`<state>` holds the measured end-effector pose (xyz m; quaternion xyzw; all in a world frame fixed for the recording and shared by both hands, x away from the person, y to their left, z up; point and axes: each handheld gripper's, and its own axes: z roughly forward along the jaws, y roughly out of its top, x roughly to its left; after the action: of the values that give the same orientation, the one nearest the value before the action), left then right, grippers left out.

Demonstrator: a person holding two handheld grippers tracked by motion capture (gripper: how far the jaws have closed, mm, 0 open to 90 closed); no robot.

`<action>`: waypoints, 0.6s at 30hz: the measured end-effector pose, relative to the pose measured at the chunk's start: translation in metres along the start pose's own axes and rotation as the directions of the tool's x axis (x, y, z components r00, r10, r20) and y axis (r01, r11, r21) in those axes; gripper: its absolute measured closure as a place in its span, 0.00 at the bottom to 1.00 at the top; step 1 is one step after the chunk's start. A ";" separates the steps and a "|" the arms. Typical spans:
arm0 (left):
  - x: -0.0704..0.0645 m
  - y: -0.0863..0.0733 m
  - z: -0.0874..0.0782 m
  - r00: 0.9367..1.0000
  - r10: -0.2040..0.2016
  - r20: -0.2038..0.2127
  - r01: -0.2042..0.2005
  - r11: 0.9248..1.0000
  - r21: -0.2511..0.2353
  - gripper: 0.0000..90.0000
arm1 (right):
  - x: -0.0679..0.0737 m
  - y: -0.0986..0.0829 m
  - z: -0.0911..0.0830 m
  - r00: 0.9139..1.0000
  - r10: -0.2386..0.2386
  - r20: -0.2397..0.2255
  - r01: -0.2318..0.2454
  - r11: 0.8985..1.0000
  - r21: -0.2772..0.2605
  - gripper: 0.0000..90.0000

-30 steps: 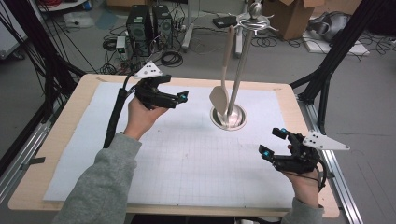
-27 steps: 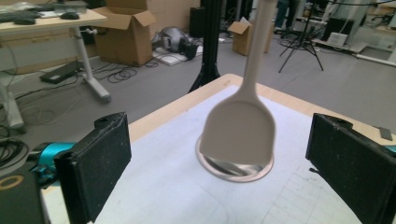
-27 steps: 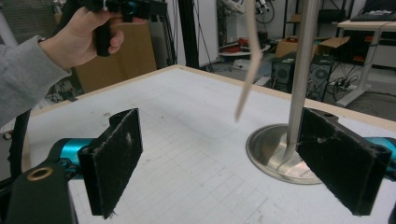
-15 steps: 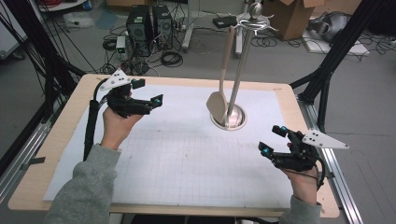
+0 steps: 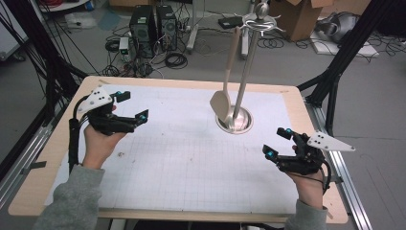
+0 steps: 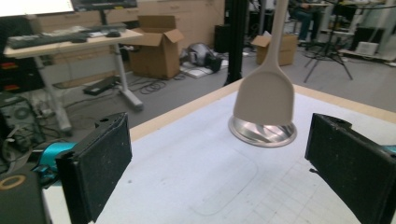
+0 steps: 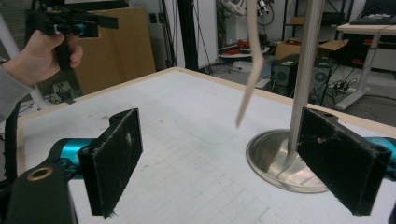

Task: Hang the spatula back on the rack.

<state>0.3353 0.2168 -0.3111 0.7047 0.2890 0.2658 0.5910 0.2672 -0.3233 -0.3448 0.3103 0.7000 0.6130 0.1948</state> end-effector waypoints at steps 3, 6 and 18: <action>0.002 -0.003 -0.011 1.000 -0.003 -0.018 0.003 1.000 -0.005 0.08 | -0.001 0.000 0.003 1.000 0.006 -0.001 -0.006 1.000 0.001 0.15; 0.005 -0.008 -0.023 0.999 -0.016 -0.040 0.016 1.000 -0.003 0.08 | -0.002 0.001 0.004 1.000 0.005 -0.002 -0.005 1.000 -0.003 0.15; 0.013 -0.031 -0.070 0.989 -0.056 -0.138 0.053 0.998 -0.025 0.08 | -0.005 0.002 0.010 0.998 -0.033 0.055 0.033 0.999 0.007 0.15</action>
<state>0.2915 0.2784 -0.3304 0.6699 0.3457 0.3012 0.5839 0.2779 -0.3187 -0.3451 0.3161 0.7012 0.5989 0.2230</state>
